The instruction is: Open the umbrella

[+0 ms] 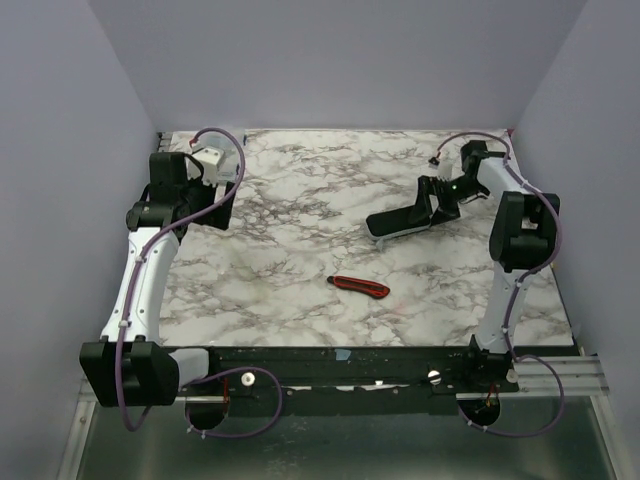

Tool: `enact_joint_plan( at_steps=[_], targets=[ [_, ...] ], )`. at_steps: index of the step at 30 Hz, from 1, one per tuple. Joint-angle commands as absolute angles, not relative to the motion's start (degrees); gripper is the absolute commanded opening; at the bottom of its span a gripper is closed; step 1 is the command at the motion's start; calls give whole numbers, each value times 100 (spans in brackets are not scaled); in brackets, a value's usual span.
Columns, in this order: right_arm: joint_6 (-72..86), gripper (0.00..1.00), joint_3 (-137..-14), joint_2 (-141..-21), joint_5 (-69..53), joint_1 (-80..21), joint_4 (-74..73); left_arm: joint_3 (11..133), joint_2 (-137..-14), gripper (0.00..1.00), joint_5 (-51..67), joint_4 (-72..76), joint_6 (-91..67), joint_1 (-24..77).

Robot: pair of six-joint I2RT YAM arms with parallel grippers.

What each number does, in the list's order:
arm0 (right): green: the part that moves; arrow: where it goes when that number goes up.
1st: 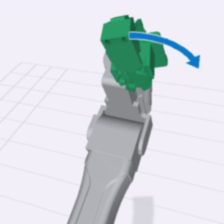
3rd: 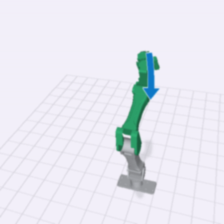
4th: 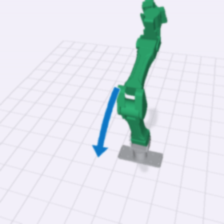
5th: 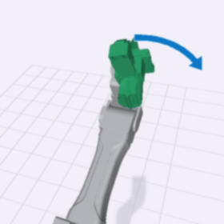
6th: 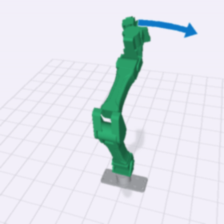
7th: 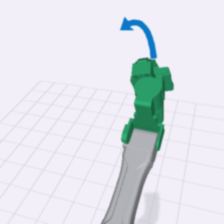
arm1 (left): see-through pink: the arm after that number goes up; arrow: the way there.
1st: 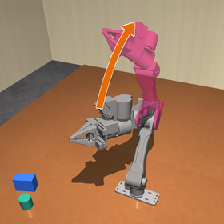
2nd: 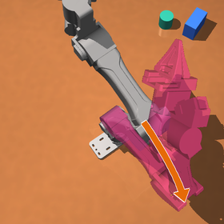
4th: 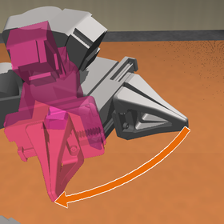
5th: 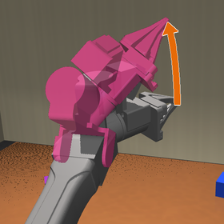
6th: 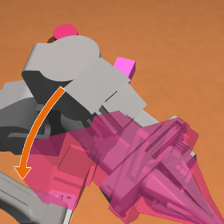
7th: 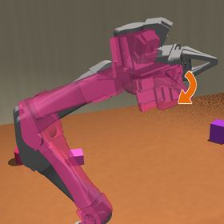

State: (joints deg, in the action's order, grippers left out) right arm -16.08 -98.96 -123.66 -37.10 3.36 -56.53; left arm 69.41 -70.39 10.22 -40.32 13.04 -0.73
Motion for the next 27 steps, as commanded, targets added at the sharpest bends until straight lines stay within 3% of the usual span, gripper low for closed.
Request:
enact_joint_plan(
  at_steps=[1, 9, 18, 23, 27],
  targets=[
    [-1041, 95, -9079, -11968, -4775, 149, -5411, 6719, -6718, 99, 1456, -4116, 1419, -51],
    [-764, 96, -8134, -11499, -4853, -668, -4604, 6646, -6602, 99, 2044, -4224, 1519, 52],
    [-2451, 100, -8515, -10730, -3049, -545, -5317, 6701, -6110, 99, 2444, -3299, 1013, 48],
    [-2102, 100, -8927, -10492, -2653, -762, -5081, 7152, -6280, 99, 2814, -3007, 1181, 53],
    [-1890, 100, -9047, -10614, -2116, -1318, -4978, 7995, -6883, 99, 2450, -3481, 992, 53]
  ],
)
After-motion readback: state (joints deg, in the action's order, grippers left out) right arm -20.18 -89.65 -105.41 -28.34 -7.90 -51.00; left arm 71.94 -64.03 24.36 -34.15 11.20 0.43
